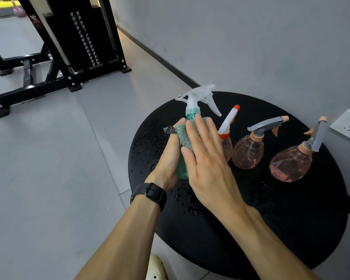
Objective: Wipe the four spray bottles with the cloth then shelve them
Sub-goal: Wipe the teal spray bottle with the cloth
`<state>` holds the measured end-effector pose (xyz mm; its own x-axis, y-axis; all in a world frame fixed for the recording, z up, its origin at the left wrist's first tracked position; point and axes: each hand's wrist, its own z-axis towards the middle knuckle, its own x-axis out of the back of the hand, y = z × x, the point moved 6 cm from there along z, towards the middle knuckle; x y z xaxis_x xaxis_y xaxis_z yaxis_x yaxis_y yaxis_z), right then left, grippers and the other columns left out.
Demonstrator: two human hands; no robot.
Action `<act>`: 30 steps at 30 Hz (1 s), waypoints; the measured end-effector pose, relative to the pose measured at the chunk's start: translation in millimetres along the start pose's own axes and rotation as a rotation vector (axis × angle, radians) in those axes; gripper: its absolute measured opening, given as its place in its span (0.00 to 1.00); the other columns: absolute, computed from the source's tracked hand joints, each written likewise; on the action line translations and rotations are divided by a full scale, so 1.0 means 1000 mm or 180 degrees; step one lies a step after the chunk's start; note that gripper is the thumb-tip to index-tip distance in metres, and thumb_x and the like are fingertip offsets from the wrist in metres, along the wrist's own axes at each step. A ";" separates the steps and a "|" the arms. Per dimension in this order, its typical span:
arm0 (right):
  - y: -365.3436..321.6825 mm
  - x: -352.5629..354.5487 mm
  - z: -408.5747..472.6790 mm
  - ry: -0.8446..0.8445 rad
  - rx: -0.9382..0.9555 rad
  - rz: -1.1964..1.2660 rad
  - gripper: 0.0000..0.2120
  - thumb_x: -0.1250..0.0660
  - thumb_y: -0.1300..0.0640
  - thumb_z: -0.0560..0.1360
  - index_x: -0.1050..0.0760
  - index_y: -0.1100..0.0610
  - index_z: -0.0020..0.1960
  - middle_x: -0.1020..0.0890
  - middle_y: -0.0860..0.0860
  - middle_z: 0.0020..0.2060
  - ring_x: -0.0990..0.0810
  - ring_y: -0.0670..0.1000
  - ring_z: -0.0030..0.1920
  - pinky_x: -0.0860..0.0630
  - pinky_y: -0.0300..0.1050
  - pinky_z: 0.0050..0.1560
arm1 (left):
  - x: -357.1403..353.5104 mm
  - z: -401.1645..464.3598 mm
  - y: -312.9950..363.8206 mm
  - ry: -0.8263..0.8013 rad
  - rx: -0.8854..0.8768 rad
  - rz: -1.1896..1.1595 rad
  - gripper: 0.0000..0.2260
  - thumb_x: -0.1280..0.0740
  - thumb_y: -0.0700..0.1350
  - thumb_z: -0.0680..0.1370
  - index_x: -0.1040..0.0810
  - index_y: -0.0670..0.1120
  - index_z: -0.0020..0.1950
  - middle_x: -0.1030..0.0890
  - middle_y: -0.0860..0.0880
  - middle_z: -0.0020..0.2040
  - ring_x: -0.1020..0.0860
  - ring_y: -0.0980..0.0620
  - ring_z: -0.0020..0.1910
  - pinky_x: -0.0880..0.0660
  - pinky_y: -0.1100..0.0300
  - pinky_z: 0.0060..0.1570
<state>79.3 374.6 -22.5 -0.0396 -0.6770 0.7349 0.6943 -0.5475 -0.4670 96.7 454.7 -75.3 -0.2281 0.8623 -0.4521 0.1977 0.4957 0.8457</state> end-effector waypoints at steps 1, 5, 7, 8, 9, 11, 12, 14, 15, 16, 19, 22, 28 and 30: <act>-0.001 0.002 0.003 0.0008 0.0002 -0.0013 0.24 0.50 0.51 0.83 0.44 0.57 0.78 0.45 0.51 0.78 0.54 0.49 0.79 0.58 0.37 0.76 | 0.001 0.000 -0.001 0.0008 0.0008 -0.0025 0.24 0.47 0.55 0.84 0.17 0.53 0.37 0.20 0.51 0.37 0.22 0.51 0.42 0.26 0.54 0.50; 0.000 0.011 0.017 -0.0070 -0.0116 0.0128 0.25 0.51 0.50 0.83 0.48 0.54 0.79 0.50 0.47 0.79 0.58 0.45 0.78 0.66 0.30 0.71 | -0.009 -0.003 0.002 -0.0037 -0.0042 -0.0108 0.24 0.50 0.57 0.84 0.16 0.53 0.43 0.16 0.49 0.44 0.18 0.50 0.48 0.23 0.51 0.52; 0.000 0.013 0.021 -0.0093 -0.0137 0.0180 0.25 0.51 0.50 0.83 0.48 0.54 0.79 0.50 0.47 0.79 0.58 0.44 0.78 0.68 0.27 0.69 | -0.016 -0.006 0.007 -0.0103 -0.0077 -0.0233 0.26 0.53 0.61 0.84 0.16 0.54 0.50 0.14 0.50 0.49 0.16 0.53 0.50 0.21 0.56 0.53; 0.000 0.013 0.022 -0.0105 -0.0131 0.0180 0.26 0.51 0.50 0.82 0.48 0.53 0.79 0.50 0.47 0.79 0.58 0.44 0.77 0.69 0.26 0.68 | -0.018 -0.008 0.009 -0.0144 -0.0108 -0.0294 0.27 0.54 0.62 0.84 0.16 0.54 0.52 0.14 0.50 0.50 0.16 0.53 0.50 0.20 0.58 0.51; -0.001 0.013 0.023 -0.0115 -0.0123 0.0179 0.26 0.51 0.50 0.82 0.49 0.53 0.79 0.51 0.47 0.79 0.59 0.43 0.77 0.69 0.25 0.67 | -0.018 -0.009 0.010 -0.0162 -0.0140 -0.0359 0.27 0.54 0.63 0.83 0.16 0.54 0.53 0.14 0.50 0.50 0.15 0.53 0.51 0.20 0.58 0.51; -0.002 0.012 0.021 -0.0144 -0.0120 0.0230 0.25 0.51 0.49 0.83 0.50 0.53 0.79 0.51 0.46 0.79 0.59 0.42 0.77 0.68 0.24 0.67 | -0.012 -0.007 0.011 -0.0089 -0.0201 -0.0462 0.28 0.53 0.65 0.82 0.17 0.53 0.56 0.14 0.49 0.54 0.16 0.51 0.55 0.22 0.54 0.56; -0.003 0.010 0.019 -0.0182 -0.0130 0.0289 0.25 0.51 0.49 0.83 0.50 0.52 0.79 0.52 0.46 0.79 0.60 0.41 0.77 0.68 0.24 0.67 | -0.008 -0.005 0.010 -0.0039 -0.0228 -0.0508 0.29 0.52 0.66 0.81 0.17 0.52 0.58 0.15 0.48 0.56 0.17 0.50 0.57 0.23 0.52 0.58; -0.006 0.007 0.013 -0.0252 -0.0120 0.0363 0.25 0.51 0.49 0.84 0.51 0.52 0.79 0.52 0.45 0.79 0.60 0.41 0.77 0.65 0.25 0.69 | 0.000 -0.002 0.009 0.0017 -0.0265 -0.0600 0.30 0.52 0.66 0.81 0.16 0.50 0.57 0.15 0.46 0.55 0.17 0.49 0.56 0.23 0.52 0.58; -0.008 0.006 0.010 -0.0243 -0.0080 0.0326 0.25 0.52 0.48 0.84 0.51 0.52 0.79 0.51 0.46 0.79 0.59 0.42 0.77 0.63 0.27 0.71 | 0.003 0.000 0.009 0.0039 -0.0283 -0.0644 0.30 0.51 0.65 0.81 0.14 0.50 0.54 0.15 0.46 0.53 0.16 0.49 0.53 0.22 0.54 0.55; -0.010 0.005 0.006 -0.0207 -0.0027 0.0247 0.25 0.52 0.48 0.83 0.51 0.53 0.79 0.50 0.47 0.79 0.58 0.44 0.78 0.61 0.31 0.74 | 0.005 0.001 0.009 0.0043 -0.0303 -0.0689 0.30 0.52 0.64 0.81 0.13 0.50 0.50 0.14 0.47 0.51 0.16 0.50 0.51 0.21 0.55 0.52; -0.014 0.001 -0.005 -0.0056 0.0113 -0.0056 0.25 0.52 0.50 0.83 0.47 0.56 0.78 0.46 0.51 0.79 0.53 0.49 0.79 0.49 0.49 0.78 | 0.008 0.003 0.012 0.0015 -0.0332 -0.0896 0.30 0.48 0.65 0.81 0.13 0.47 0.45 0.15 0.46 0.46 0.16 0.50 0.46 0.22 0.55 0.52; -0.016 0.000 -0.014 -0.0005 0.0164 -0.0146 0.25 0.51 0.51 0.83 0.46 0.57 0.78 0.45 0.52 0.78 0.52 0.52 0.79 0.44 0.55 0.76 | 0.009 0.004 0.015 0.0040 -0.0315 -0.0985 0.29 0.44 0.66 0.80 0.16 0.44 0.44 0.16 0.45 0.42 0.17 0.49 0.42 0.23 0.54 0.51; -0.014 0.005 -0.018 -0.0024 0.0207 -0.0057 0.25 0.51 0.51 0.84 0.47 0.56 0.78 0.46 0.51 0.78 0.52 0.51 0.79 0.47 0.49 0.77 | 0.002 0.003 0.016 -0.0038 -0.0244 -0.0806 0.29 0.46 0.68 0.80 0.20 0.44 0.47 0.17 0.47 0.40 0.17 0.51 0.39 0.20 0.58 0.43; -0.013 0.007 -0.015 -0.0020 0.0174 0.0018 0.24 0.51 0.50 0.83 0.47 0.55 0.78 0.46 0.50 0.78 0.53 0.50 0.79 0.51 0.44 0.78 | -0.001 0.001 0.017 -0.0108 -0.0269 -0.0672 0.29 0.47 0.68 0.80 0.21 0.45 0.49 0.17 0.47 0.41 0.18 0.52 0.40 0.20 0.58 0.44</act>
<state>59.1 369.6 -18.4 -0.0312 -0.6768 0.7355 0.7328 -0.5160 -0.4436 101.6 462.1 -60.5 -0.2235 0.7441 -0.6296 0.0681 0.6563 0.7514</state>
